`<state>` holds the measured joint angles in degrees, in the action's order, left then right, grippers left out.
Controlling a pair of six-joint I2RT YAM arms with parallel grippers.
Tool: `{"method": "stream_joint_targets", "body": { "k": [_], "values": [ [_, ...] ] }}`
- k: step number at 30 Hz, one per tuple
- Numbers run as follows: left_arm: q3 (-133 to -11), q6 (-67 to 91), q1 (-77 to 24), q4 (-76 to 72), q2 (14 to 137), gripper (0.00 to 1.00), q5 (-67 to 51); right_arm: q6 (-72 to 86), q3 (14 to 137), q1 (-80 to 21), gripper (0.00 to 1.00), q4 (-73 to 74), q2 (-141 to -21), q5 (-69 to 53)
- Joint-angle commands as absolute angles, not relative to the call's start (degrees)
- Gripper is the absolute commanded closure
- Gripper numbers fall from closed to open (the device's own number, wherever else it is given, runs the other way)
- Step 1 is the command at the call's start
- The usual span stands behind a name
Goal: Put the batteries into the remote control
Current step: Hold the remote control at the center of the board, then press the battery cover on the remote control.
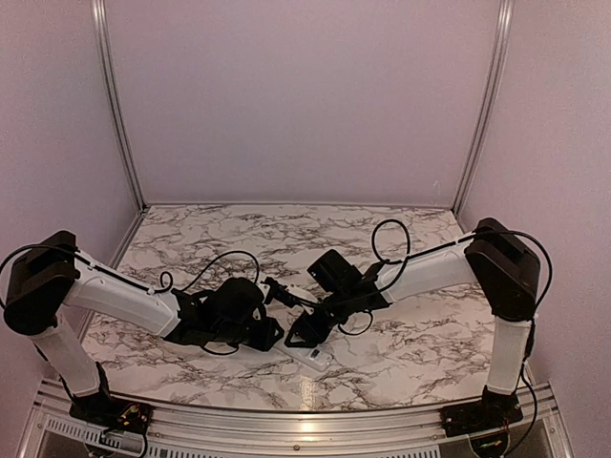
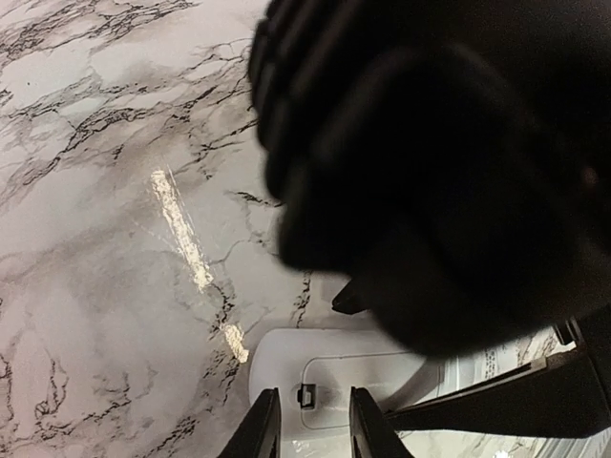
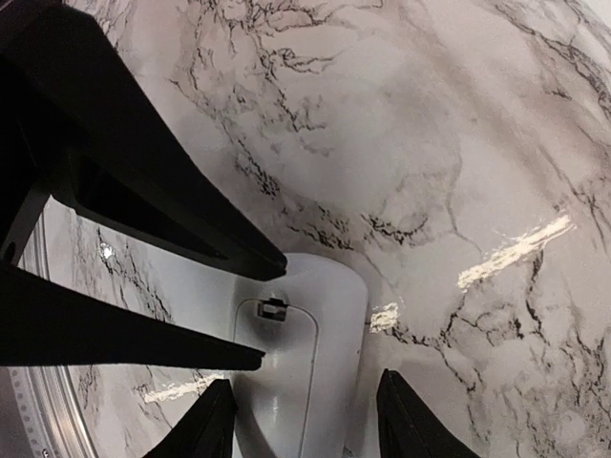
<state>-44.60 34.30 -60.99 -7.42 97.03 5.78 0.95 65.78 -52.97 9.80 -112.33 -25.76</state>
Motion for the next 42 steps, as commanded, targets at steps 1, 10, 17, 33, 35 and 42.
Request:
{"method": "stream_joint_targets", "body": {
  "k": [1,10,17,33,35,42],
  "values": [
    [-42.06,33.17,-59.16,-6.45,92.15,0.70,4.67,-0.80,65.72,-53.87,0.51,10.22,-115.05,-24.34],
    [-42.14,32.09,-57.15,-8.53,93.96,0.70,0.68,-0.96,64.54,-53.87,0.54,10.27,-114.70,-24.44],
    [-43.39,31.55,-57.15,-9.81,96.74,0.73,-2.44,-1.10,63.86,-53.88,0.56,10.36,-114.70,-24.51],
    [-44.85,31.22,-57.04,-8.40,99.33,0.81,-1.49,-1.46,63.39,-53.87,0.58,10.43,-114.87,-24.64],
    [-44.85,31.10,-56.97,-8.20,99.49,0.82,-1.58,-1.41,63.45,-53.88,0.58,10.41,-114.94,-24.63],
    [-44.35,30.35,-57.04,-6.90,99.02,0.85,-0.86,-1.62,63.57,-53.83,0.58,10.52,-115.22,-24.61]
  ]
}}
